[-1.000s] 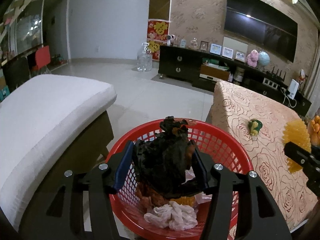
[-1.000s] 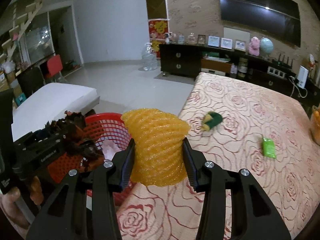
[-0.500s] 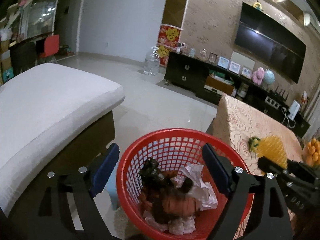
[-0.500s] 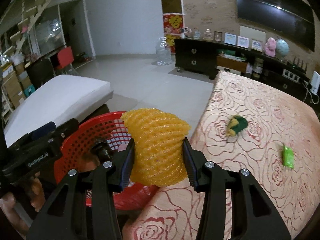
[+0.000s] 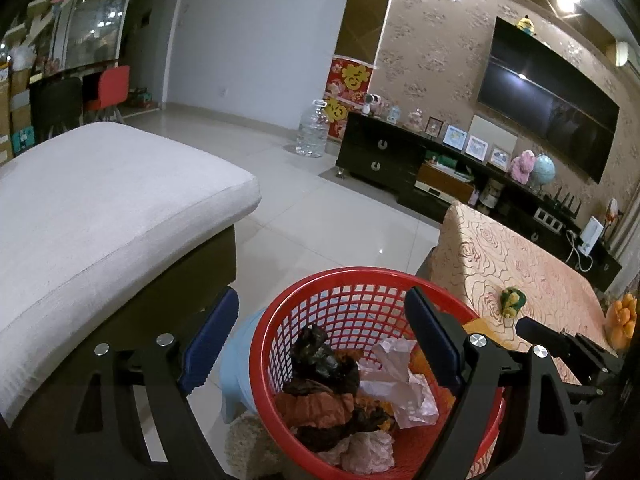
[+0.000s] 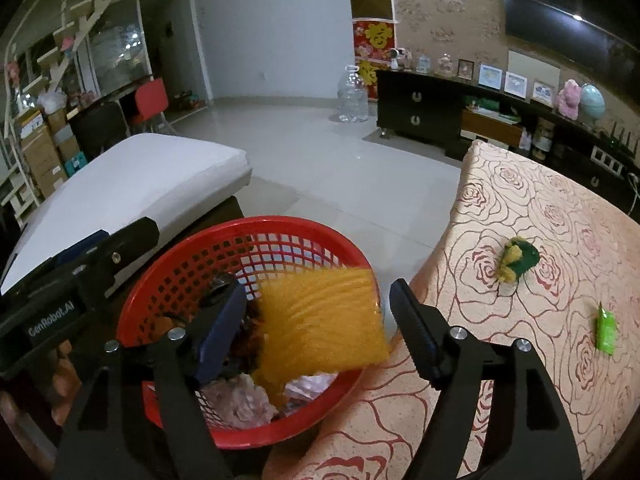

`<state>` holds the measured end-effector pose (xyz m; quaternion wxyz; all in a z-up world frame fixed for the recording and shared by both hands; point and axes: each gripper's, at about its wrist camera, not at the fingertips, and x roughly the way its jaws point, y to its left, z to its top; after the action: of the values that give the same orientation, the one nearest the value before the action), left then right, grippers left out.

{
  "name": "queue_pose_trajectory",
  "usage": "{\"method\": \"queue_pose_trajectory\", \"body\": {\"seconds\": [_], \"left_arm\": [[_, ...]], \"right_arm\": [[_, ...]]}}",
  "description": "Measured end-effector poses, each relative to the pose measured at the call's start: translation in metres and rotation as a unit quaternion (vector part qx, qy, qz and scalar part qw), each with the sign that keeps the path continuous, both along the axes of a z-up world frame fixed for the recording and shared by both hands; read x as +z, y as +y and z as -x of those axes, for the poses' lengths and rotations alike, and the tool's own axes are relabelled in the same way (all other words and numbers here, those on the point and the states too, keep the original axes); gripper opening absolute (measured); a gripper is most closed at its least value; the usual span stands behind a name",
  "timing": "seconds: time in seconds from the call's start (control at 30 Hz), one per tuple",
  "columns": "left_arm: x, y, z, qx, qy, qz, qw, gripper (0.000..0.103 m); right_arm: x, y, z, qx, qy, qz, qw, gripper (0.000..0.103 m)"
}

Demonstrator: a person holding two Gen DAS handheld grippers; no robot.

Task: Collect trash
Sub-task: 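Open both grippers to drop the black bag and yellow net into the wastebasket, then move both open grippers back over the green packet and green toy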

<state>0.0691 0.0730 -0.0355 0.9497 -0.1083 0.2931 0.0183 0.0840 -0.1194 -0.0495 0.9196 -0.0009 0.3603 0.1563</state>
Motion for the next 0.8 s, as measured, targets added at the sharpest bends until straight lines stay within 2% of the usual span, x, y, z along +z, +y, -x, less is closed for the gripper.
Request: {"method": "queue_pose_trajectory", "body": {"seconds": [0.43, 0.8], "left_arm": [[0.0, -0.015, 0.001, -0.015, -0.004, -0.025, 0.9996, 0.082], [0.0, -0.042, 0.007, -0.041, -0.014, -0.043, 0.9981, 0.091]], "right_arm": [[-0.004, -0.041, 0.027, -0.044, -0.013, 0.006, 0.999, 0.073], [-0.01, -0.096, 0.052, -0.102, -0.015, 0.016, 0.994, 0.073]]}}
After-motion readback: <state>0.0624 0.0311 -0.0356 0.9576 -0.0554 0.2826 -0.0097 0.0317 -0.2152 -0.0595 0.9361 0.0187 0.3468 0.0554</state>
